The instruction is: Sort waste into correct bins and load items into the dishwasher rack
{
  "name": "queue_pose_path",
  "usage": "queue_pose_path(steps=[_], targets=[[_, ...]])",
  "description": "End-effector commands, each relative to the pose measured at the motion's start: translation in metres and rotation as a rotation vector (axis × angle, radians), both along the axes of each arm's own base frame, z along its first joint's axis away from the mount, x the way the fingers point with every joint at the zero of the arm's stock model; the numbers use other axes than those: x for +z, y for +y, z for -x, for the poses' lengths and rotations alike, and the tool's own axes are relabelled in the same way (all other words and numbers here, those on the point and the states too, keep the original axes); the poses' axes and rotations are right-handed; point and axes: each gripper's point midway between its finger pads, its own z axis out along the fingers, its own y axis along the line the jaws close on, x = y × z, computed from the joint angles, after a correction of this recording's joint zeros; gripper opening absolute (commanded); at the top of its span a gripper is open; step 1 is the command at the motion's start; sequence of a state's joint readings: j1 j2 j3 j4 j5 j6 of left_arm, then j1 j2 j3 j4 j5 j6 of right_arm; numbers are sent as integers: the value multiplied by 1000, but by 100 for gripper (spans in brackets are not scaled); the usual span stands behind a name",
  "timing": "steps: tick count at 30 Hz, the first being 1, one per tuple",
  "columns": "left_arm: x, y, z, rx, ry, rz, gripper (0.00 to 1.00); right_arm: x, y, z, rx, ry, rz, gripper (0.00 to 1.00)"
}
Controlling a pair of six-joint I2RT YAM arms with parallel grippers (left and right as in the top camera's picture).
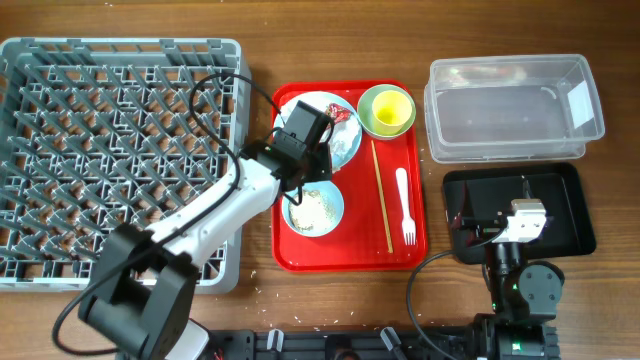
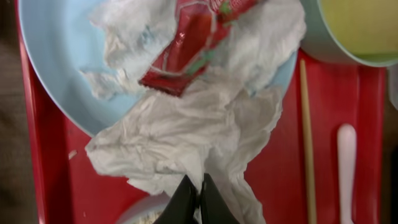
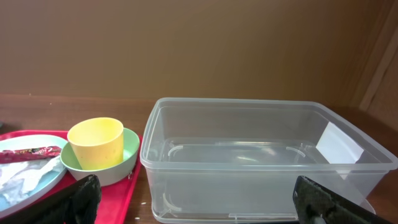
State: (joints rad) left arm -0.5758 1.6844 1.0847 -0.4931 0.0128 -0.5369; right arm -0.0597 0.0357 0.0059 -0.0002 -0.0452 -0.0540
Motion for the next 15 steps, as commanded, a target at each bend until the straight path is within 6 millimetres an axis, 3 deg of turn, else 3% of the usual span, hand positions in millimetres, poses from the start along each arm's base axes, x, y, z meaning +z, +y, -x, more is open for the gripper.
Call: queue_pose_path(steps=[1, 12, 15], targets=[[36, -13, 13, -47, -5, 104, 4, 0, 3, 0, 16, -1, -9, 100], [87, -2, 24, -49, -101, 144, 4, 0, 3, 0, 16, -2, -9, 100], [92, -2, 27, -53, -107, 154, 4, 0, 3, 0, 15, -1, -9, 100]])
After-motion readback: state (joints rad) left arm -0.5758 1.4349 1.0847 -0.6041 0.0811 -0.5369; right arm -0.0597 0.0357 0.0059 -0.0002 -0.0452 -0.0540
